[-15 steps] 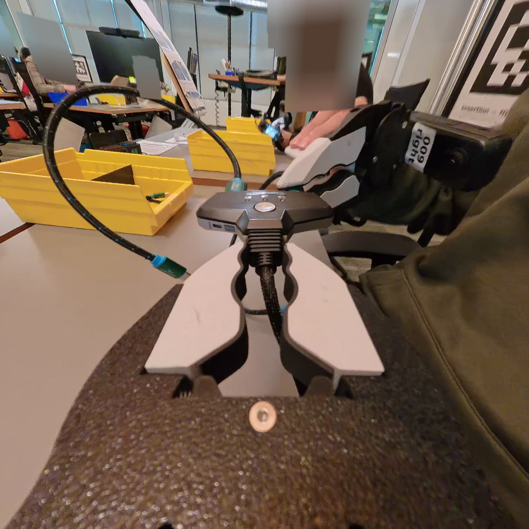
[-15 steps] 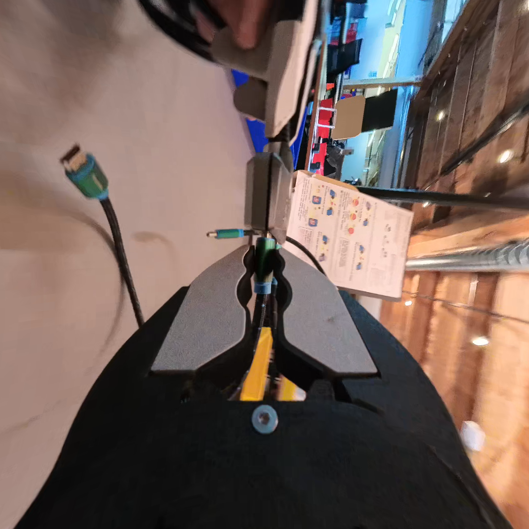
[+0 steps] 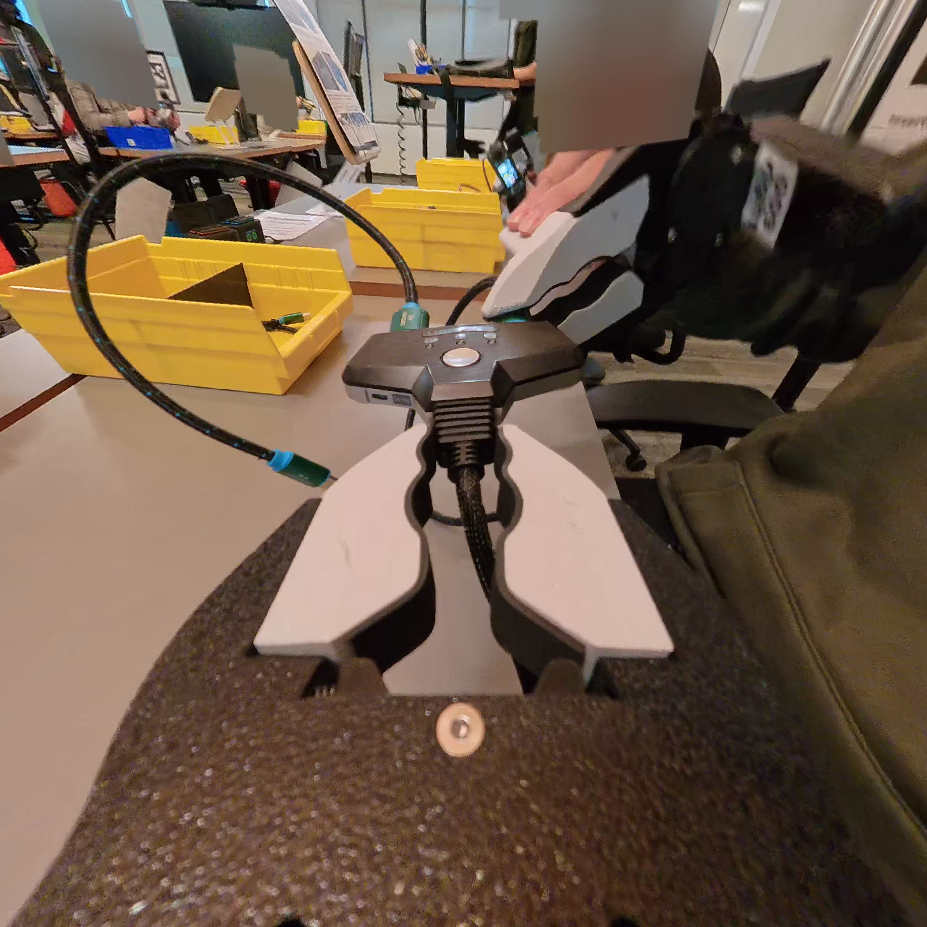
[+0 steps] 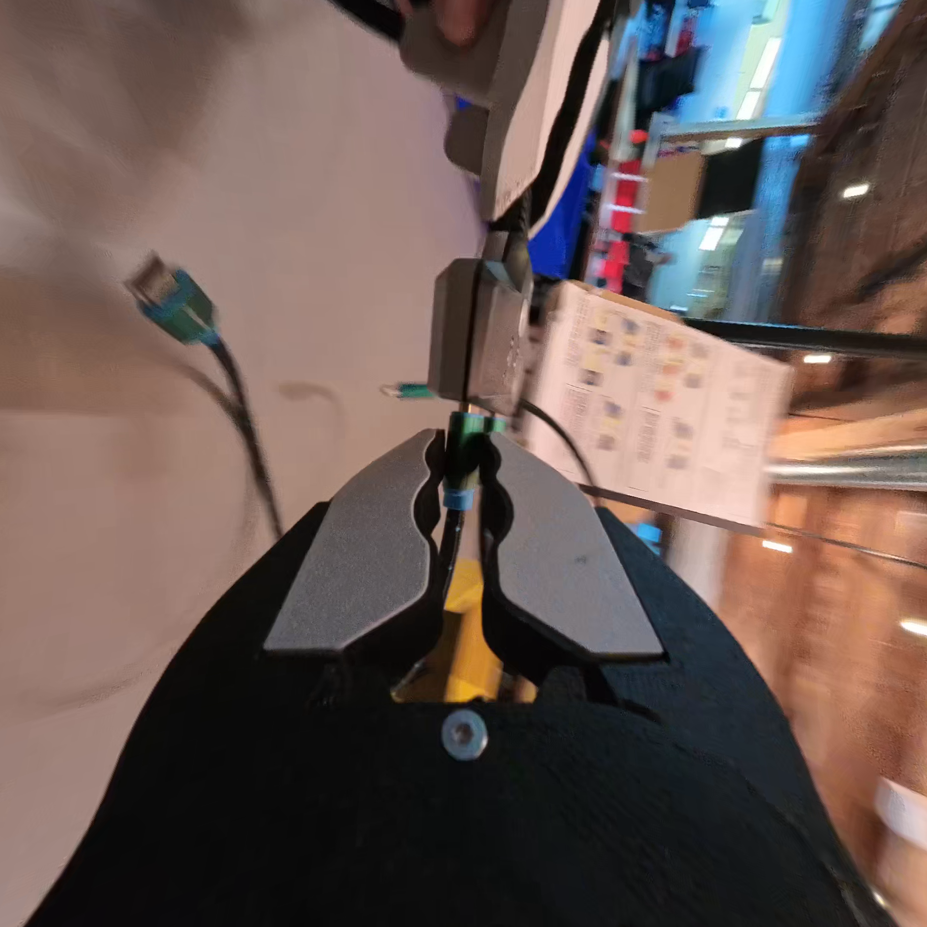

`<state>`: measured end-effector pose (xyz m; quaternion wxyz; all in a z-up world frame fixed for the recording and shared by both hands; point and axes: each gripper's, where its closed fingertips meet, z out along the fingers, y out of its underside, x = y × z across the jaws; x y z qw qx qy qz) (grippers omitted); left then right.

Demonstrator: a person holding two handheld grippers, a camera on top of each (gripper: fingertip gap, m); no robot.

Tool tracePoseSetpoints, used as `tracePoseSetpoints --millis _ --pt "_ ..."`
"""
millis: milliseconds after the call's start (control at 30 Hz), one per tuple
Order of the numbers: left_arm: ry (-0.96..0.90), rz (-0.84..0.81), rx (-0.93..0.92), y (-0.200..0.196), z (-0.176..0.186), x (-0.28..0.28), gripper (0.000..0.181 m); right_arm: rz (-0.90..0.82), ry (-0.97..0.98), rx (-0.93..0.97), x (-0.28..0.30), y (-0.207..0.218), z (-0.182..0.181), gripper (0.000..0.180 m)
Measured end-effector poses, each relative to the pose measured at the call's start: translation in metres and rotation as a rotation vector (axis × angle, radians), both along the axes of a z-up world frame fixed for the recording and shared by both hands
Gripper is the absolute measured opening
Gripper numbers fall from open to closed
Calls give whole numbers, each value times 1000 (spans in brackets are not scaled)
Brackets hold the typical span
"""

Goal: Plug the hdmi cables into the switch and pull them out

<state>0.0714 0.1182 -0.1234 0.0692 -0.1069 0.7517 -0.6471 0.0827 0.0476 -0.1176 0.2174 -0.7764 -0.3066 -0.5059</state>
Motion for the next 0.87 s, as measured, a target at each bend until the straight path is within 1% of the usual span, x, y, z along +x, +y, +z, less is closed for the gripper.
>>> tracePoseSetpoints --millis 33,100,200,267,333,500,667,733,867 --pt "-10 -12 14 1 -1 -2 21 10 161 38 -6 1 -6 15" --pt "-42 -30 13 2 2 -5 21 18 428 161 -15 3 -6 16" --pt "-121 -43 8 5 5 -9 21 32 769 278 -24 5 -4 20" --pt "-151 -51 -8 8 6 -10 21 57 933 358 -30 10 0 22" --pt "-170 -64 -32 10 7 -12 21 76 1041 409 -34 15 2 23" --pt "-186 -80 -63 12 6 -12 21 75 1099 426 -36 19 -2 23" --pt "-186 -88 -79 10 8 -13 21 52 1207 451 -40 20 -6 23" --pt "-176 -82 -90 11 9 -12 21 64 1156 462 -37 21 -3 23" --pt "-162 -85 -95 11 5 -10 21 29 1100 409 -36 21 -6 23"
